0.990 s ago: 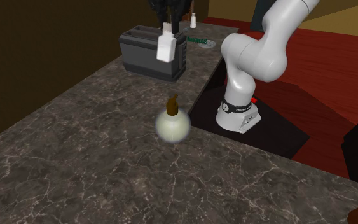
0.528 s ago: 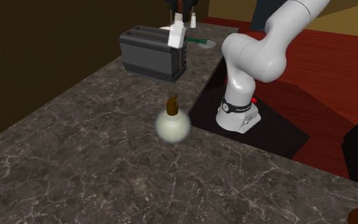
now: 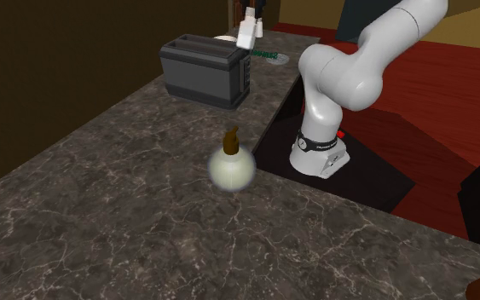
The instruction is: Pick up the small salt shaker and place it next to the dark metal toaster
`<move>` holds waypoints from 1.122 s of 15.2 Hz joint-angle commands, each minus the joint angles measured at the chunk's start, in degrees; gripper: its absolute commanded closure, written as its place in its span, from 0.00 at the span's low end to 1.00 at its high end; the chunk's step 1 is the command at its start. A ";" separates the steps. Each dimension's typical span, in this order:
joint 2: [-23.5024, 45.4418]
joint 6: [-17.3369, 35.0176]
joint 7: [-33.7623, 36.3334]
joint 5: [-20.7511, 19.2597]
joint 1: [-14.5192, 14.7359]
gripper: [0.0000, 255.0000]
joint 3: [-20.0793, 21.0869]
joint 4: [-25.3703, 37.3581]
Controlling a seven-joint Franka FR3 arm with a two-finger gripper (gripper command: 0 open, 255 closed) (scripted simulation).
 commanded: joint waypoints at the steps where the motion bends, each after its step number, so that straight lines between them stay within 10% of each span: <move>1: -1.05 -1.51 -2.79 -2.44 -0.66 1.00 -2.24 1.05; 17: -7.20 7.06 -1.87 -6.12 -2.73 1.00 -5.83 -13.64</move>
